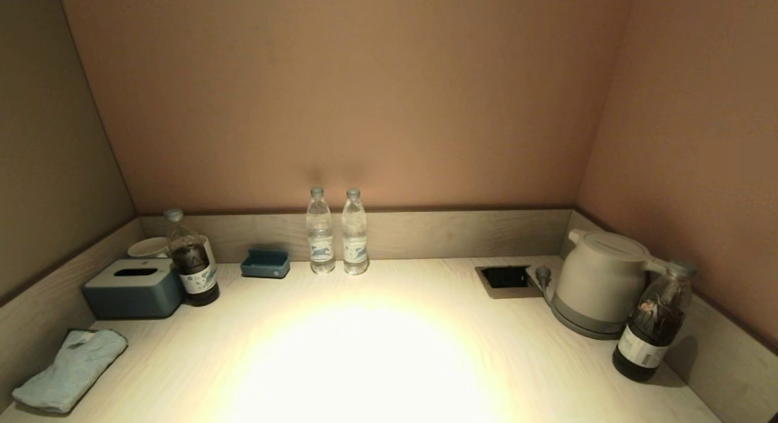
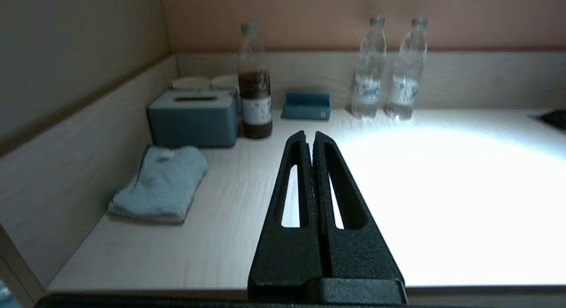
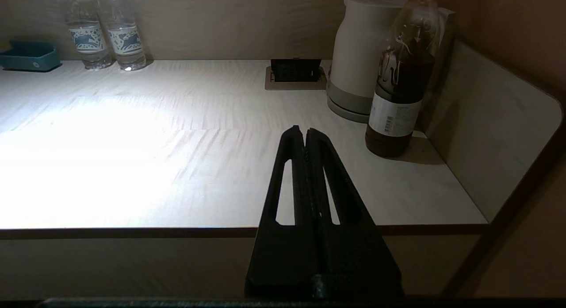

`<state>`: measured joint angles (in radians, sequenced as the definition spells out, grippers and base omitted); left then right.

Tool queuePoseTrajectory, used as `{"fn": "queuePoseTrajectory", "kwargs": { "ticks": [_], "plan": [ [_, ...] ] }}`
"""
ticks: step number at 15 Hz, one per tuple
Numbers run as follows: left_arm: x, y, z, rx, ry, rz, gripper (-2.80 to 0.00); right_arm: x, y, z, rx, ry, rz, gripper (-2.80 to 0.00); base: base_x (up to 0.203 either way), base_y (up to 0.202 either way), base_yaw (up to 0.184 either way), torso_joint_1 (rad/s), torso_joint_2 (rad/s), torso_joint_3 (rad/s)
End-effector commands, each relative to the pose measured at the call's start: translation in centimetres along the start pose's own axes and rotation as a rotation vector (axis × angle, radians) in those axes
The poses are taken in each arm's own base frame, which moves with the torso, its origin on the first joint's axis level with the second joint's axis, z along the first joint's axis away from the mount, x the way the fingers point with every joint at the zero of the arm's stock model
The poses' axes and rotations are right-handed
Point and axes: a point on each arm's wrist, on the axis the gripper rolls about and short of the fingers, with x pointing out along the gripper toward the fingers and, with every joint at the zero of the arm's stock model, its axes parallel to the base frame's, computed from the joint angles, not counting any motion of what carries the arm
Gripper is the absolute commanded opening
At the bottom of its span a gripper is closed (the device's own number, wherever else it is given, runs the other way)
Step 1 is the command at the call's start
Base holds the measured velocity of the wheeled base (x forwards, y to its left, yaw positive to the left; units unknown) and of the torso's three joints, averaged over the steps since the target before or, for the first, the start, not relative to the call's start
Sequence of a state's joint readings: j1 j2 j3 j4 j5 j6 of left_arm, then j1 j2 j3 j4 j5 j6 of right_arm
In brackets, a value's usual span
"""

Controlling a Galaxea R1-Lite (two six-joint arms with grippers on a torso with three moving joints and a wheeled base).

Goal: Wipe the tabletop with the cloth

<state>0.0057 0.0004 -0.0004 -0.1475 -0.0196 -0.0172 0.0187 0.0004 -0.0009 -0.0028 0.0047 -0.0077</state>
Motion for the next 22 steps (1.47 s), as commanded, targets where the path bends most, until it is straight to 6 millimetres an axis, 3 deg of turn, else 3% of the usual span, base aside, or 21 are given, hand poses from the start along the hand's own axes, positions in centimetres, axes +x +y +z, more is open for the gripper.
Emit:
{"fn": "queuePoseTrajectory", "kwargs": {
  "ticks": [1,6,22],
  "plan": [
    [-0.03,0.01,-0.7,-0.004,0.067,0.002,-2.8,0.0,0.0,0.02,0.0,0.0,0.003,-2.8,0.0,0.0,0.0,0.0,0.0,0.0],
    [-0.13,0.05,-1.62,-0.009,0.157,0.013,-2.8,0.0,0.0,0.01,0.0,0.001,0.001,-2.8,0.0,0.0,0.0,0.0,0.0,0.0],
    [-0.12,0.05,-1.58,-0.018,0.153,0.018,-2.8,0.01,0.0,0.01,0.0,0.001,0.002,-2.8,0.0,0.0,0.0,0.0,0.0,0.0]
  ]
}}
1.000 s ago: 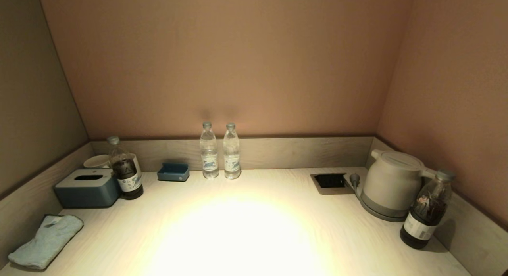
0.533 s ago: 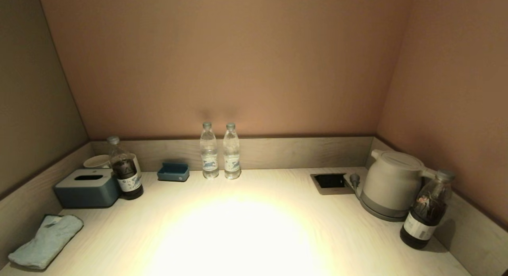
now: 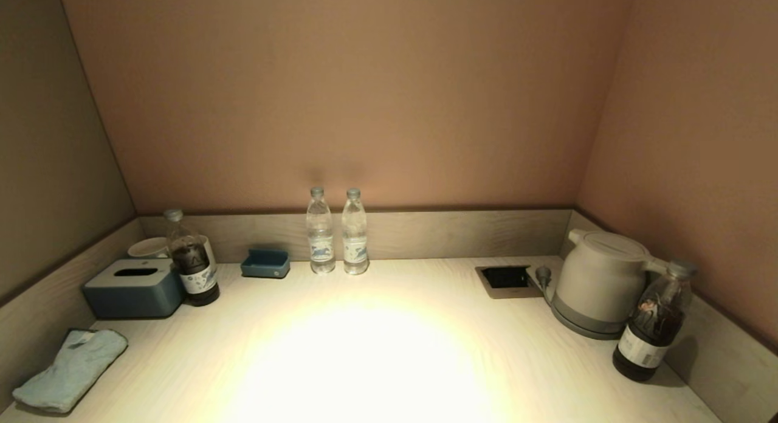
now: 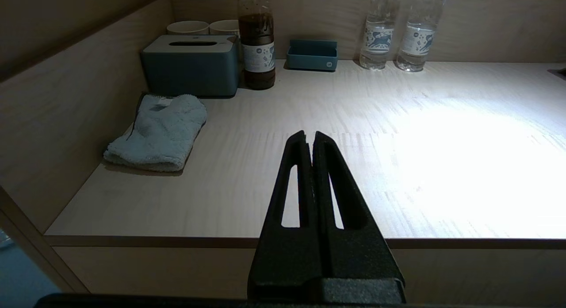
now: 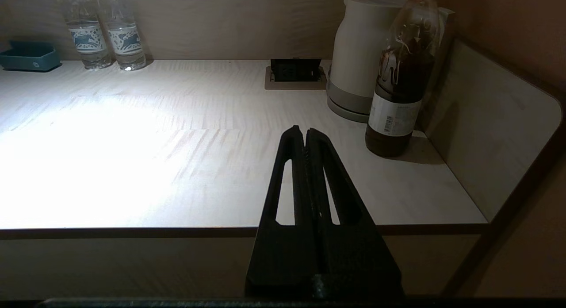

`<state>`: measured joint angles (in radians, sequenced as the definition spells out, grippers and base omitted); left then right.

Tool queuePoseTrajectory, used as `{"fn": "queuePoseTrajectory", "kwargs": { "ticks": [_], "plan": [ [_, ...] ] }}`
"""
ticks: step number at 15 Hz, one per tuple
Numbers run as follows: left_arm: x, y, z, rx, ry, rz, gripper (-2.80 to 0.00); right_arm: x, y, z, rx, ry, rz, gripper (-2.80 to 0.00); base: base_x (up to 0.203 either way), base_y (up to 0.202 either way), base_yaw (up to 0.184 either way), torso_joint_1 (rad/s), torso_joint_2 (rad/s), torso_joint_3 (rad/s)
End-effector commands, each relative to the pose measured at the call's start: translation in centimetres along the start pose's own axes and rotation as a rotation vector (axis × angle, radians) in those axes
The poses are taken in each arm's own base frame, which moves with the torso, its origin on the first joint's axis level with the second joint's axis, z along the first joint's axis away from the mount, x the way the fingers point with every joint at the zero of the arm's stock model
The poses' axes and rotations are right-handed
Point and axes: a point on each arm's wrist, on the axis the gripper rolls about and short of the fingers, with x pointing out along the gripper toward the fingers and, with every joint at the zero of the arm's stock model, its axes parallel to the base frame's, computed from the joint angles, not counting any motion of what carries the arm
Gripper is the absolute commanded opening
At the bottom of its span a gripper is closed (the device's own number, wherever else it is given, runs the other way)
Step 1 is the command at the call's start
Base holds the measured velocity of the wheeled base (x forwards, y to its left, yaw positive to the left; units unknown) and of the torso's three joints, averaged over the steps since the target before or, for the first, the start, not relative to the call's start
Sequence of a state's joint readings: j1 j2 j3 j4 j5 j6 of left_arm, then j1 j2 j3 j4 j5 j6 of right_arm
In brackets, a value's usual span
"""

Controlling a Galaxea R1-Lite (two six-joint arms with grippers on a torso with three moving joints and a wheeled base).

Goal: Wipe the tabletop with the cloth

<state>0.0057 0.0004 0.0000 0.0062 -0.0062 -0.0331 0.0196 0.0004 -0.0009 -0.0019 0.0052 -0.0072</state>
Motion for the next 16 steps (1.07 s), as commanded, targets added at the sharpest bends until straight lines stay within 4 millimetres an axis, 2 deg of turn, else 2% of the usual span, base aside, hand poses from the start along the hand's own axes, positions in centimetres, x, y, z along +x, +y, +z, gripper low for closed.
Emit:
{"fn": "queuePoseTrajectory", "kwargs": {
  "ticks": [1,16],
  "plan": [
    [0.0,0.0,0.0,-0.001,0.0,0.0,-2.8,0.0,0.0,0.02,0.0,0.001,0.001,-2.8,0.0,0.0,0.0,0.0,0.0,0.0],
    [0.0,0.0,0.0,-0.001,0.0,0.0,-2.8,0.01,0.0,-0.03,-0.002,0.002,0.0,-2.8,0.0,0.0,0.0,0.0,0.0,0.0]
  ]
}}
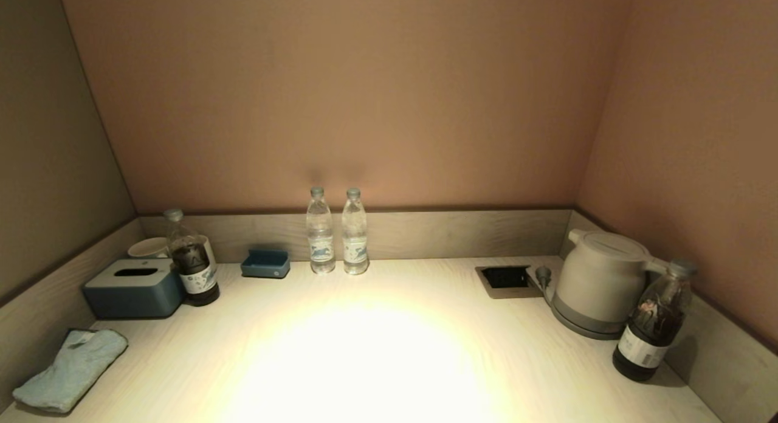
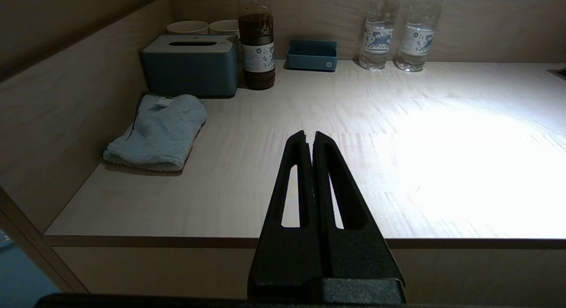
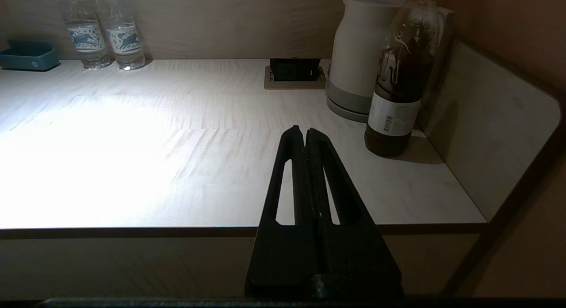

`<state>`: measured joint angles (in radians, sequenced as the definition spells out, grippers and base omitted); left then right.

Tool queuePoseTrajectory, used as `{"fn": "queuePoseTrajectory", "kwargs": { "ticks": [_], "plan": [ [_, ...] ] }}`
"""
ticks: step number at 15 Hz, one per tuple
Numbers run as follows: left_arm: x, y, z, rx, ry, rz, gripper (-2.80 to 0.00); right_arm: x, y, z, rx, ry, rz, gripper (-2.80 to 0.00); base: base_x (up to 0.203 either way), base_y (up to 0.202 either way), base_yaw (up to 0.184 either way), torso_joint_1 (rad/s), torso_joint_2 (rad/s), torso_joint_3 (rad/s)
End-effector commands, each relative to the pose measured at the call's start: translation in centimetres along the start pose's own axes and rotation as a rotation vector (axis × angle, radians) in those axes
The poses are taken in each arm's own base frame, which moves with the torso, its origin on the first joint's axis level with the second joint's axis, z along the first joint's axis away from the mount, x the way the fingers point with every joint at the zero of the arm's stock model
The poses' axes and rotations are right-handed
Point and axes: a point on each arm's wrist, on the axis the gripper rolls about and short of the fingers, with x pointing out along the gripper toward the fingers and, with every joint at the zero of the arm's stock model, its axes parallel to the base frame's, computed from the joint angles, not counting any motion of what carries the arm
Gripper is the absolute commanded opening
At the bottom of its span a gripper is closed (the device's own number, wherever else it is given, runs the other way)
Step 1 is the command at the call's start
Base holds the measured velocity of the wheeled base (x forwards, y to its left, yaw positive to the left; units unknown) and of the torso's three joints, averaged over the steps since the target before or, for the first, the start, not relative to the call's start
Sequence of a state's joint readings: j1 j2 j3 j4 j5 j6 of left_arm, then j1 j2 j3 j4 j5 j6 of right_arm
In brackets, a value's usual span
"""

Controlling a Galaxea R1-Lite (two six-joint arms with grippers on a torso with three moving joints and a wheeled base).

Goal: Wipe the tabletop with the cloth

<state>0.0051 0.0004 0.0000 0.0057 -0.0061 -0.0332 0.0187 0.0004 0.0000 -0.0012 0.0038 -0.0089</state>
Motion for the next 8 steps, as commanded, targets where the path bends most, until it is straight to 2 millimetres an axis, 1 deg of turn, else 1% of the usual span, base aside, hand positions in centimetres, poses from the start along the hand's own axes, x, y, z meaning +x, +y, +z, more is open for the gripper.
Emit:
{"fn": "queuePoseTrajectory", "kwargs": {
  "ticks": [1,8],
  "plan": [
    [0.0,0.0,-0.01,-0.001,0.0,0.0,-2.8,0.01,0.0,0.01,0.0,0.001,0.002,-2.8,0.0,0.0,0.0,0.0,0.0,0.0],
    [0.0,0.0,-0.01,-0.001,0.0,0.001,-2.8,0.01,0.0,0.02,0.0,-0.001,0.002,-2.8,0.0,0.0,0.0,0.0,0.0,0.0]
  ]
}}
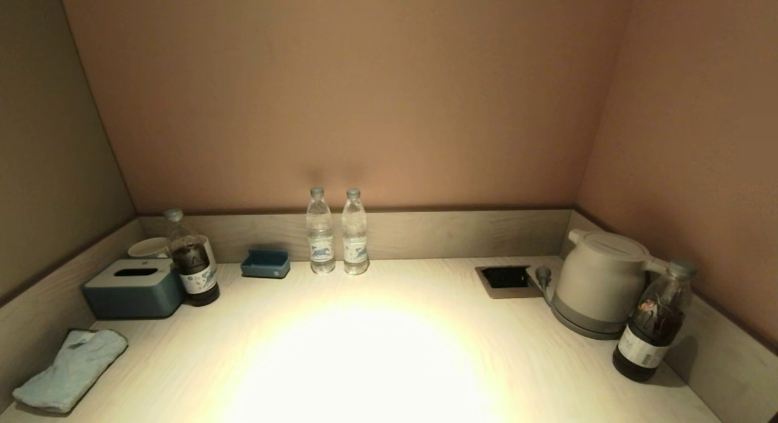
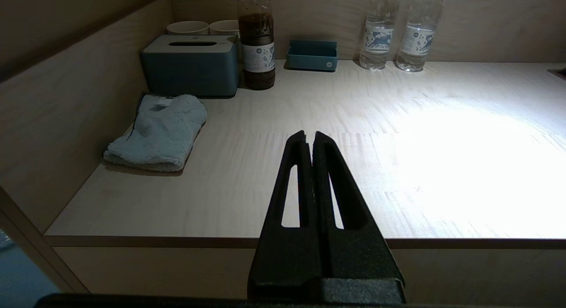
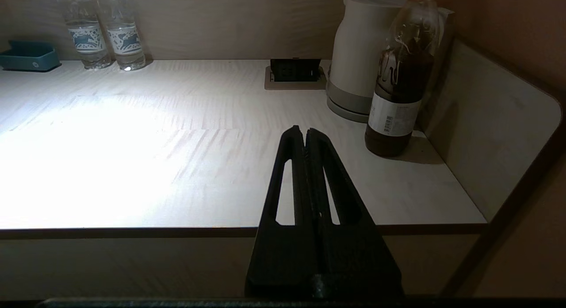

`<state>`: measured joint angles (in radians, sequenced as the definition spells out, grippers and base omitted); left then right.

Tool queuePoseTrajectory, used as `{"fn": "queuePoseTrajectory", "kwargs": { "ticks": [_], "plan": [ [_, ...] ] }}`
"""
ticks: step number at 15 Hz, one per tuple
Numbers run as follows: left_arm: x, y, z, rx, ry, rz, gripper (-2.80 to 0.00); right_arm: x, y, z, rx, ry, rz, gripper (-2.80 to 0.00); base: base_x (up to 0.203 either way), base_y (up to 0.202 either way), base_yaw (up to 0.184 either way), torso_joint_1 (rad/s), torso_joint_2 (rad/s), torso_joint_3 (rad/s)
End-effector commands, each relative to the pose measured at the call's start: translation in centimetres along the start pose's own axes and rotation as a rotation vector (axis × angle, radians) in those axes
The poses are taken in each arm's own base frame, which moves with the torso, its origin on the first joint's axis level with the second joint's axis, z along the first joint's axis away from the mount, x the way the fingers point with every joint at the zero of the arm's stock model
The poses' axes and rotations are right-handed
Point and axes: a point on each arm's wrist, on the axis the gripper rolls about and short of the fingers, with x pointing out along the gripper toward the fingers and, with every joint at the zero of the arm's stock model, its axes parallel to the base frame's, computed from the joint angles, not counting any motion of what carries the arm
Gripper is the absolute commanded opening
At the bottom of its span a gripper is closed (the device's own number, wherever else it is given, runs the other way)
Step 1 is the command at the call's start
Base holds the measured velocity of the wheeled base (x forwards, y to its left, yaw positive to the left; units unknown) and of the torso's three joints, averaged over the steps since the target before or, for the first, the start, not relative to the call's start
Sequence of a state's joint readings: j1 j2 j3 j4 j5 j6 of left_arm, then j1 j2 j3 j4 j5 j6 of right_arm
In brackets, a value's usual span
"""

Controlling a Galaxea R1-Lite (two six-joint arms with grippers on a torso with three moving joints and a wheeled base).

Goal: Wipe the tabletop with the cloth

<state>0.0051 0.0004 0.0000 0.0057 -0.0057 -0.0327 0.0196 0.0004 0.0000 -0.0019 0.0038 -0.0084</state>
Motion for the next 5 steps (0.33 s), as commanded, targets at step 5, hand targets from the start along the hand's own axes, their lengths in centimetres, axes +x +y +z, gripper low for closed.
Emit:
{"fn": "queuePoseTrajectory", "kwargs": {
  "ticks": [5],
  "plan": [
    [0.0,0.0,0.0,-0.001,0.0,-0.001,-2.8,0.01,0.0,0.0,0.002,0.001,0.0,-2.8,0.0,0.0,0.0,0.0,0.0,0.0]
  ]
}}
